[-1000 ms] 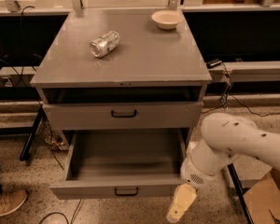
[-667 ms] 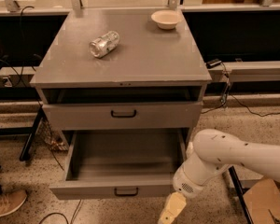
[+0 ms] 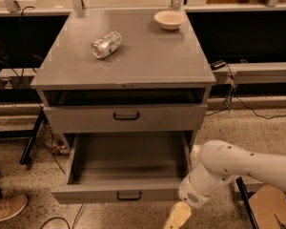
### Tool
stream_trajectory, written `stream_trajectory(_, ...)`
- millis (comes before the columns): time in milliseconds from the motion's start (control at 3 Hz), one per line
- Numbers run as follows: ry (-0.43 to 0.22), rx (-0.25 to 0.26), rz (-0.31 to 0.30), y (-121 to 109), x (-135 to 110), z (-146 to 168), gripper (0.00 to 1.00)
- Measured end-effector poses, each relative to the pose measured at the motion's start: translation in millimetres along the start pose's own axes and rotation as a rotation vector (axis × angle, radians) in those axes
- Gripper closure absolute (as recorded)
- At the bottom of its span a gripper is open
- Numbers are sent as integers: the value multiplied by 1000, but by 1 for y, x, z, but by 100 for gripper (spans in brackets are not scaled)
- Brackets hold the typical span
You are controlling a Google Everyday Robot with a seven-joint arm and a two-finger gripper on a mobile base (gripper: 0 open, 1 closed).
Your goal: Close middle drawer
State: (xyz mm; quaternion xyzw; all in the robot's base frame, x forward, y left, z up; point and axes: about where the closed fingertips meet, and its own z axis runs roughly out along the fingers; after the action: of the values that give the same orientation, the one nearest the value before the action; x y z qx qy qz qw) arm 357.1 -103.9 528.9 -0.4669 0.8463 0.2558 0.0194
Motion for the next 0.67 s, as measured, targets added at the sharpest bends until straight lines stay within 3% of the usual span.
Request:
stream_trajectory(333, -55, 26, 59, -26, 23, 19, 17)
stream_trajectory(667, -105, 82, 96, -61, 34, 34, 41)
